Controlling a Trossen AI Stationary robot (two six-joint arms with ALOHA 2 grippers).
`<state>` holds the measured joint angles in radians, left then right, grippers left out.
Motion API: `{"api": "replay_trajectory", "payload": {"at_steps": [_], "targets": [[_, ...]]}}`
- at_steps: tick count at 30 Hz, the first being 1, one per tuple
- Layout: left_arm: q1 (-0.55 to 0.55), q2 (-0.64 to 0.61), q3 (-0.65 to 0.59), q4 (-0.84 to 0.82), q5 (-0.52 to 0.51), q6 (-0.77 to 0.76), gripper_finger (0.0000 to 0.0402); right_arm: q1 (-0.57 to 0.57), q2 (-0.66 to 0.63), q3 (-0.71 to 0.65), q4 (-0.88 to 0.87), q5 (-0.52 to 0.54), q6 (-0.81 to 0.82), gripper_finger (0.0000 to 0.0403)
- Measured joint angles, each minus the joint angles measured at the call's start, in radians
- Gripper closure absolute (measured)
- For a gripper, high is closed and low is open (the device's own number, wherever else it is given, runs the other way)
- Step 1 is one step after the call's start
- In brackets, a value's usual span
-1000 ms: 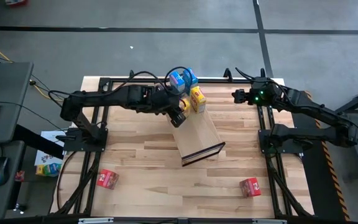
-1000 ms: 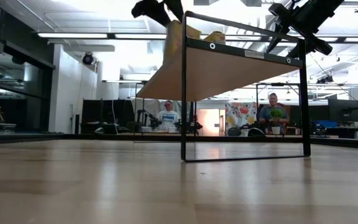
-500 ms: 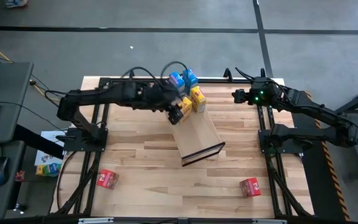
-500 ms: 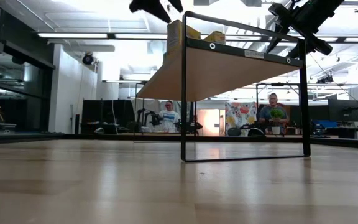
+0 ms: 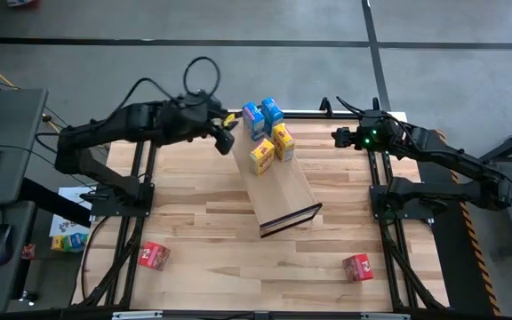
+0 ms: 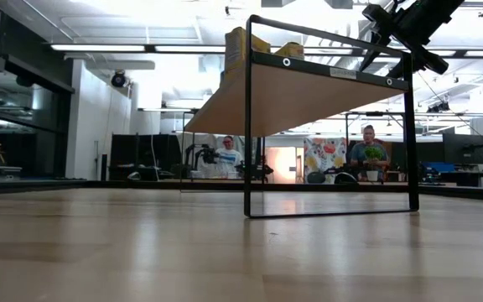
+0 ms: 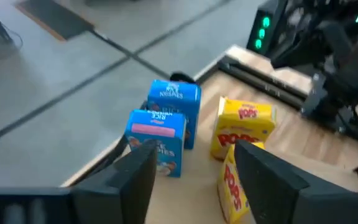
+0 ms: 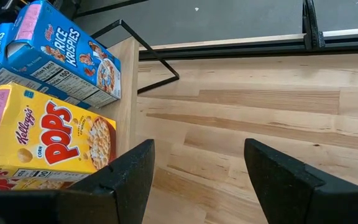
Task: Stack cereal on shelf
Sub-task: Put the yellow cereal box on the shelf aligned with the other yellow cereal box
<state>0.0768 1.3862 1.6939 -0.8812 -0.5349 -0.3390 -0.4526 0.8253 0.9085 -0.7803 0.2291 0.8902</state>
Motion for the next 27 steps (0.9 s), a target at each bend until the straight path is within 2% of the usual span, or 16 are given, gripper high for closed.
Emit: {"api": "replay_trajectory", "payload": {"at_steps": [3, 8, 10, 14, 20, 23, 25, 27], "targets": [[-0.044, -0.070, -0.135, 0.133, -0.036, -0.016, 0.0245, 0.000, 0.000, 0.000, 0.000, 0.000, 0.000, 0.0162], [-0.134, -0.187, -0.401, 0.432, -0.052, -0.052, 0.0360, 0.000, 0.000, 0.000, 0.000, 0.005, 0.000, 0.0162], [-0.164, -0.217, -0.486, 0.535, -0.052, -0.076, 0.0390, 0.000, 0.000, 0.000, 0.000, 0.006, 0.000, 0.0162], [-0.219, -0.247, -0.598, 0.628, -0.033, -0.101, 0.0393, 0.000, 0.000, 0.000, 0.001, 0.006, -0.009, 0.0162], [-0.272, -0.246, -0.667, 0.626, 0.063, -0.160, 0.0401, 0.000, 0.000, 0.000, 0.009, 0.006, -0.081, 0.0171], [-0.288, -0.243, -0.707, 0.654, 0.073, -0.204, 0.0401, 0.000, 0.000, 0.000, 0.008, 0.005, -0.116, 0.0210], [-0.294, -0.243, -0.733, 0.705, 0.073, -0.211, 0.0401, 0.000, 0.000, 0.000, 0.007, 0.005, -0.141, 0.0262], [-0.295, -0.239, -0.770, 0.785, 0.073, -0.227, 0.0401, -0.001, 0.000, 0.000, 0.006, 0.005, -0.166, 0.0336]]}}
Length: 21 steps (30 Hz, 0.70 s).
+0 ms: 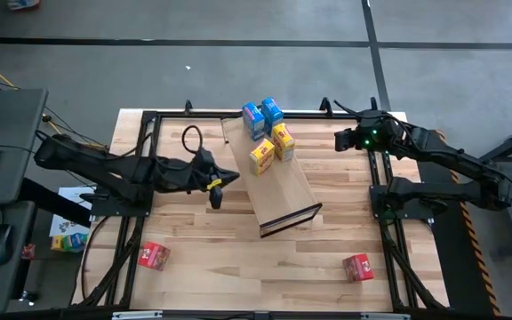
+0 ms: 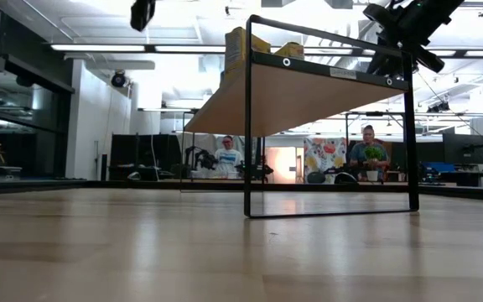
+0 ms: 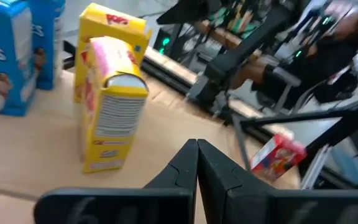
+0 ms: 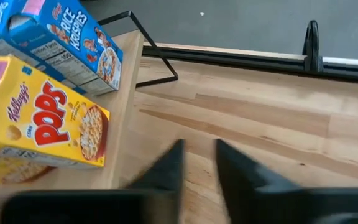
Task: Stack cereal on shelf
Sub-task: Put the yellow cereal box on the shelf aligned with the other yellow cereal box
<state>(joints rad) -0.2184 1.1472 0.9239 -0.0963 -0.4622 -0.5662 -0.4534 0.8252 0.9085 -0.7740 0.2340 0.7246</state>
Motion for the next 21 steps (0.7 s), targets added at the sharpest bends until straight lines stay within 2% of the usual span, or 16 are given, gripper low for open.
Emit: {"api": "replay_trajectory", "payload": {"at_steps": [1, 2, 6, 8, 12, 18, 21], "targets": [[0.002, 0.009, -0.022, 0.047, 0.002, -0.003, 0.0401, -0.001, 0.000, 0.000, 0.000, 0.000, -0.016, 0.0369], [0.005, 0.019, -0.045, 0.082, 0.009, -0.006, 0.0401, -0.003, 0.000, 0.000, 0.000, -0.001, -0.037, 0.0384], [0.029, 0.089, -0.100, 0.238, 0.030, -0.009, 0.0401, -0.017, -0.002, 0.000, 0.001, -0.002, -0.099, 0.0383], [0.045, 0.141, -0.102, 0.304, 0.061, -0.008, 0.0401, -0.028, -0.003, 0.000, 0.004, -0.001, -0.119, 0.0397], [0.062, 0.232, -0.100, 0.430, 0.114, -0.007, 0.0401, -0.056, -0.002, 0.000, 0.025, -0.001, -0.148, 0.0396], [0.069, 0.314, -0.101, 0.439, -0.072, -0.009, 0.0401, -0.079, -0.002, 0.000, 0.035, -0.002, -0.150, 0.0401], [0.080, 0.327, -0.101, 0.441, -0.114, -0.020, 0.0401, -0.079, -0.002, 0.000, 0.036, 0.001, -0.150, 0.0402]]}}
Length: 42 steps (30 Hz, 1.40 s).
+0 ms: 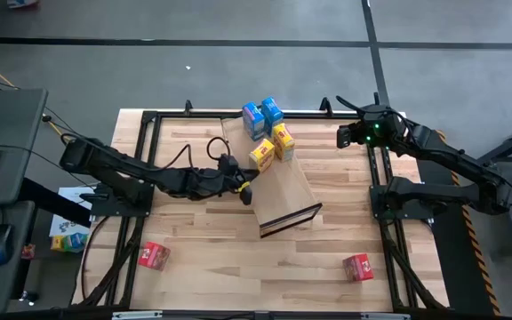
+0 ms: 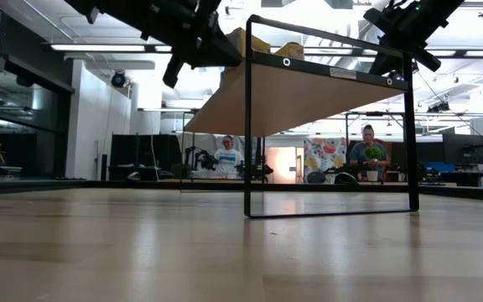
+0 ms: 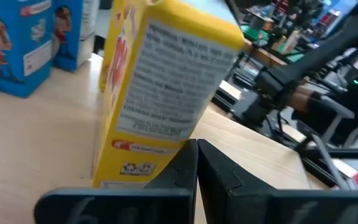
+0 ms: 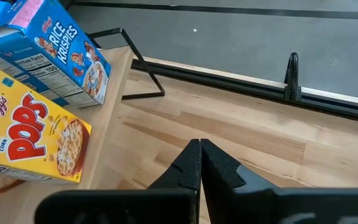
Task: Stack cereal on shelf
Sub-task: Put the yellow cereal box on the shelf aligned with the other yellow cereal box
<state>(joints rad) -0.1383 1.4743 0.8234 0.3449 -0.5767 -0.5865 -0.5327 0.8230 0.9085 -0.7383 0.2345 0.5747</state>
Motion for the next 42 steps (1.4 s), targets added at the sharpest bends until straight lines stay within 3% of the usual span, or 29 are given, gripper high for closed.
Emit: {"api": "replay_trajectory", "payload": {"at_steps": [14, 20, 29, 36, 42], "targets": [[0.073, 0.009, 0.000, -0.021, 0.033, 0.047, 0.0401, 0.000, 0.000, 0.000, 0.000, 0.001, 0.000, 0.0402], [0.099, -0.019, 0.000, -0.077, -0.006, 0.061, 0.0401, 0.000, 0.000, 0.000, 0.000, -0.001, 0.006, 0.0403], [0.186, -0.034, 0.001, -0.090, -0.042, 0.093, 0.0401, 0.008, 0.001, 0.000, 0.028, -0.086, 0.023, 0.0403], [0.239, -0.034, 0.001, -0.089, 0.036, 0.109, 0.0401, 0.049, 0.001, 0.000, 0.059, -0.093, 0.002, 0.0403], [0.203, -0.052, 0.001, -0.112, 0.119, 0.117, 0.0401, 0.058, 0.001, 0.000, 0.056, -0.093, 0.000, 0.0403]]}}
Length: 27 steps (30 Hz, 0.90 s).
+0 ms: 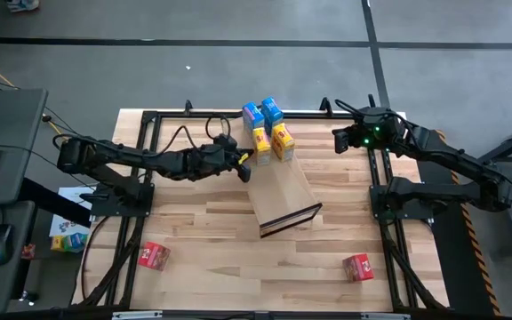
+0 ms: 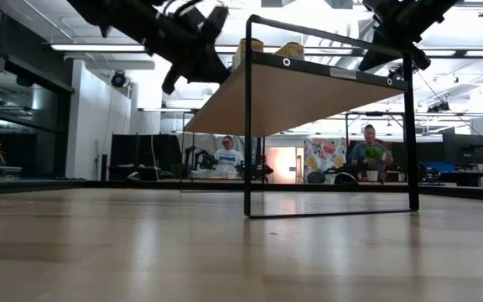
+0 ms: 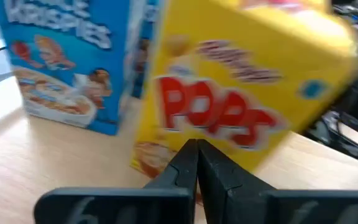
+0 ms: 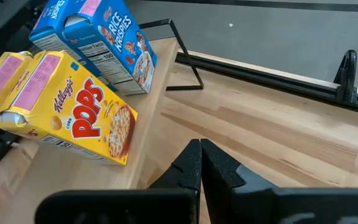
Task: Stack cereal on shelf
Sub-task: Put the yellow cereal box on the shelf aligned with the other yellow cereal box
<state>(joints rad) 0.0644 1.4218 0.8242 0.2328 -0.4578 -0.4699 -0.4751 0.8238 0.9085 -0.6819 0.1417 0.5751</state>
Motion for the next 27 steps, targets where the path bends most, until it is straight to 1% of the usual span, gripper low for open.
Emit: {"api": "replay_trajectory", "payload": {"at_steps": [4, 10, 19, 22, 27], "targets": [[-0.024, -0.022, 0.000, -0.003, 0.001, 0.011, 0.0401, 0.000, 0.000, 0.000, -0.001, 0.006, 0.000, 0.0403], [-0.035, -0.007, 0.000, 0.006, 0.014, 0.003, 0.0401, 0.000, 0.000, 0.000, -0.001, 0.007, -0.003, 0.0403], [-0.009, 0.026, 0.000, 0.019, 0.035, 0.008, 0.0401, 0.000, 0.000, 0.000, -0.001, 0.008, -0.008, 0.0403], [-0.010, 0.026, 0.000, 0.028, 0.063, 0.019, 0.0401, 0.000, 0.000, 0.000, -0.001, 0.008, -0.008, 0.0403], [-0.003, 0.026, 0.000, -0.007, 0.060, 0.050, 0.0401, 0.000, 0.000, 0.000, -0.001, 0.008, -0.008, 0.0403]]}}
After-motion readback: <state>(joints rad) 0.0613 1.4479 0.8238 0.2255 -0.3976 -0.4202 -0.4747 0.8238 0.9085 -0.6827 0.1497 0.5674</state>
